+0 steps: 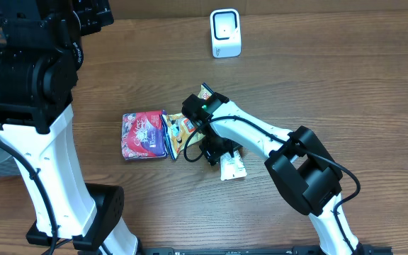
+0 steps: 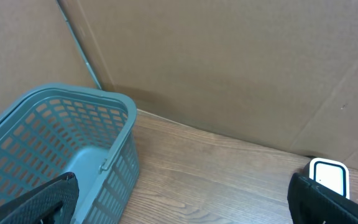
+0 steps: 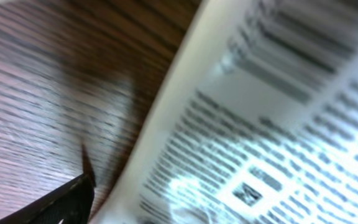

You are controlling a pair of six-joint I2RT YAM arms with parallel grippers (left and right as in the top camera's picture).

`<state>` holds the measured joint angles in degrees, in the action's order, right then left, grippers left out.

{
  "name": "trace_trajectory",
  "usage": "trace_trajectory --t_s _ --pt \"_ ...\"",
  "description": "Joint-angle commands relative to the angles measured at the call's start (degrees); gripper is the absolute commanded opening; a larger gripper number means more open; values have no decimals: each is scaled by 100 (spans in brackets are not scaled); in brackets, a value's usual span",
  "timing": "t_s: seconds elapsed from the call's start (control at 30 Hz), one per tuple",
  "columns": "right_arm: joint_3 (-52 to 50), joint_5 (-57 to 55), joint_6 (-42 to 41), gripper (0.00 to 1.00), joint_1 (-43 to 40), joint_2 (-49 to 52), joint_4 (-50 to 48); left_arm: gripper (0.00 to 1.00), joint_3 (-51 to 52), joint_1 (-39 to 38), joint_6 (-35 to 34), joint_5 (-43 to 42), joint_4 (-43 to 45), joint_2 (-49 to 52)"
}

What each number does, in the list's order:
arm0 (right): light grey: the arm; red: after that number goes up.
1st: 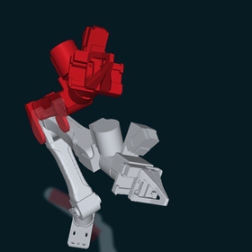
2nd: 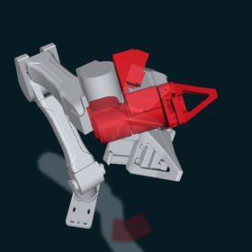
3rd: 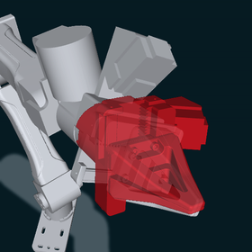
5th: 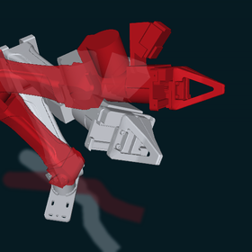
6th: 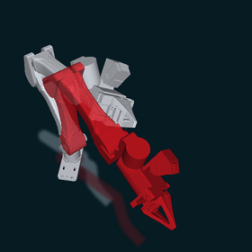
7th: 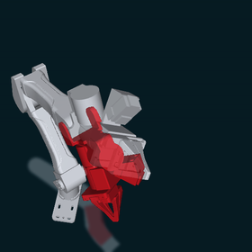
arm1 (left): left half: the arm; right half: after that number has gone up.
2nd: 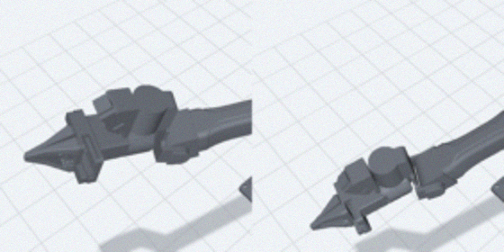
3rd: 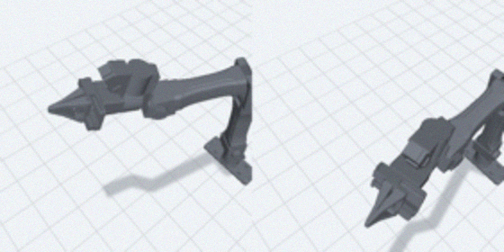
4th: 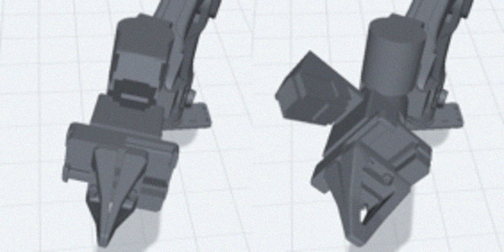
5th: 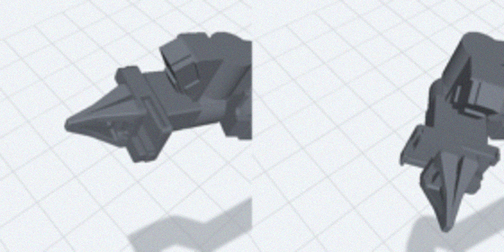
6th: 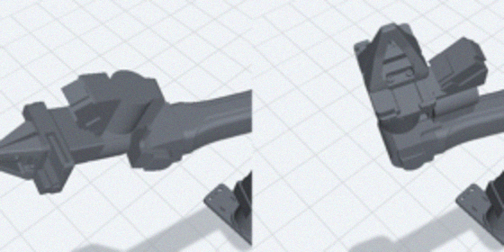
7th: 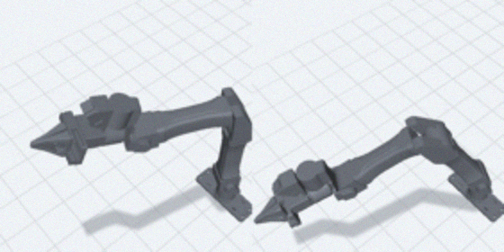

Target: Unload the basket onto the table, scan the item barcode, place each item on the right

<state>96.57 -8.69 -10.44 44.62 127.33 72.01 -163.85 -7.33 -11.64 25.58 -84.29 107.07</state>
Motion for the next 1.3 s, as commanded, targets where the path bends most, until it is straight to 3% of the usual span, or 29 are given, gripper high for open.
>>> trace_trajectory --t_s 0.0,0.1,0.2,0.3,0.37,0.53,0.63,0.73,0.87,1.0,1.1,1.27 --pt "131 -157 297 90 -11 -428 188 100 -11 61 92 72 7 83" --pt "319 55 260 94 -11 -758 339 100 -11 61 92 72 7 83" --pt "621 164 -304 100 -11 -1250 476 100 -11 61 92 72 7 83" --pt "846 507 -726 100 -39 -1674 503 100 -11 61 92 72 7 83" --pt "935 909 -1593 100 -133 -1947 459 100 -11 61 92 72 7 83" --pt "935 1740 -5348 100 -667 -2234 1296 100 -11 61 92 72 7 83" --pt "850 2253 -6975 100 -951 -2232 1655 100 -11 59 92 70 7 83" --pt "726 2618 -7809 100 -1121 -2232 1670 100 -11 59 92 72 7 83" --pt "509 2330 -8177 100 -1165 -2232 1523 100 -11 61 92 72 7 83" --pt "149 2328 -9254 100 -1165 -2232 1447 100 -11 59 92 72 7 83" --pt "-120 1873 -8791 100 -1141 -2232 774 100 -11 55 92 70 7 83" --pt "-358 387 -5650 100 -1021 -2232 195 100 -11 57 92 70 7 83"
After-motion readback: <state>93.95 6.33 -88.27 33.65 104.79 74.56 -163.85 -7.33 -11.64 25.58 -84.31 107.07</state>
